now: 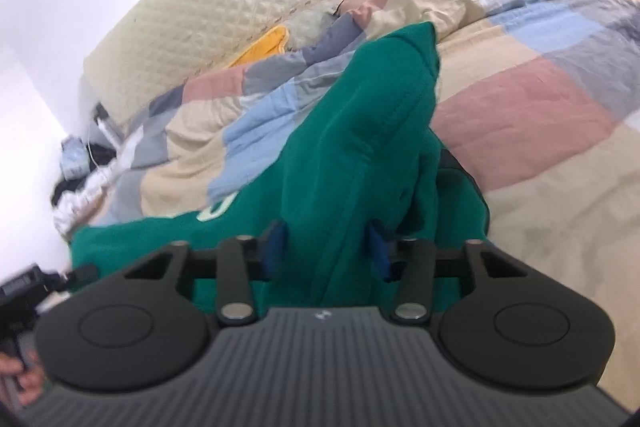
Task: Fold large clothes
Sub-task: 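Fold the hem up toward the hood with both grippers and release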
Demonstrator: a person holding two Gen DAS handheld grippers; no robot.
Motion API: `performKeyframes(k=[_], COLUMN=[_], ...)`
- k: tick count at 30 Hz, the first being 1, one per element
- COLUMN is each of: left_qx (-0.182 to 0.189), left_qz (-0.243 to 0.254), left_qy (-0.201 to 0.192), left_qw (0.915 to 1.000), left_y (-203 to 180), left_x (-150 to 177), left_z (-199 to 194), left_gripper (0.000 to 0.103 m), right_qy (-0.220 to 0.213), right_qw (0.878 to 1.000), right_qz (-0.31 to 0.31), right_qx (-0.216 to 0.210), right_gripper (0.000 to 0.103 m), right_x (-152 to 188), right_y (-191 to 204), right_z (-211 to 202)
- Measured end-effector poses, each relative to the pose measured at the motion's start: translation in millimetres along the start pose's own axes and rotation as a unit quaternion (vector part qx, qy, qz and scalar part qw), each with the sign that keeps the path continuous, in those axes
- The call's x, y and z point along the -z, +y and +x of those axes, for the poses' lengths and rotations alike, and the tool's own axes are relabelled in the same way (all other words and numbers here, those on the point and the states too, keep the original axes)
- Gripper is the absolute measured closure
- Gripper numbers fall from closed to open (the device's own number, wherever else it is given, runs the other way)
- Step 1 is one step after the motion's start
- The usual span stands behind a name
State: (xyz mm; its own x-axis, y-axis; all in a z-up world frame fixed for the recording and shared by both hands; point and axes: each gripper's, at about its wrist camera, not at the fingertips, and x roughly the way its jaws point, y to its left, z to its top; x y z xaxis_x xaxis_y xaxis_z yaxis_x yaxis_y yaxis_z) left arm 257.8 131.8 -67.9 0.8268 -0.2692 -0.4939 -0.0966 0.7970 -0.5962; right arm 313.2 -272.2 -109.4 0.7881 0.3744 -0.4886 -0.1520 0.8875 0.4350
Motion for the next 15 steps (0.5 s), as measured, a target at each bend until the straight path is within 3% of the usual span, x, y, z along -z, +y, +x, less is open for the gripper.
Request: performKeyframes(k=[1, 4, 8, 12, 15], left_qx=[0.003, 0.017, 0.057, 0.075, 0.083], left_qz=[-0.003, 0.000, -0.026, -0.051, -0.064], left_qy=[0.006, 0.005, -0.025, -0.058, -0.090], left_qw=[1.0000, 0.9998, 0.9977, 0.9941, 0.9904], left_y=[1.7, 7.7, 22.2, 38.1, 46.5], left_x=[-2.6, -7.7, -20.4, -40.9, -53.5], left_z=[4.8, 9.7, 2.8, -10.1, -17.9], left_gripper=[0.067, 0.088, 0.092, 0.093, 0.093], right_qy=[0.000, 0.004, 0.008, -0.017, -0.052], right_qw=[1.000, 1.000, 0.999, 0.996, 0.992], right_qz=[-0.009, -0.015, -0.005, 0.029, 0.016], right_qx=[0.003, -0.002, -0.036, -0.086, -0.113], right_gripper=[0.074, 0.086, 0.091, 0.092, 0.092], right_x=[0.4, -2.8, -15.7, -34.1, -45.0], right_y=[0.3, -0.4, 2.2, 7.8, 18.7], right_z=[3.8, 15.1, 30.6, 39.8, 37.2])
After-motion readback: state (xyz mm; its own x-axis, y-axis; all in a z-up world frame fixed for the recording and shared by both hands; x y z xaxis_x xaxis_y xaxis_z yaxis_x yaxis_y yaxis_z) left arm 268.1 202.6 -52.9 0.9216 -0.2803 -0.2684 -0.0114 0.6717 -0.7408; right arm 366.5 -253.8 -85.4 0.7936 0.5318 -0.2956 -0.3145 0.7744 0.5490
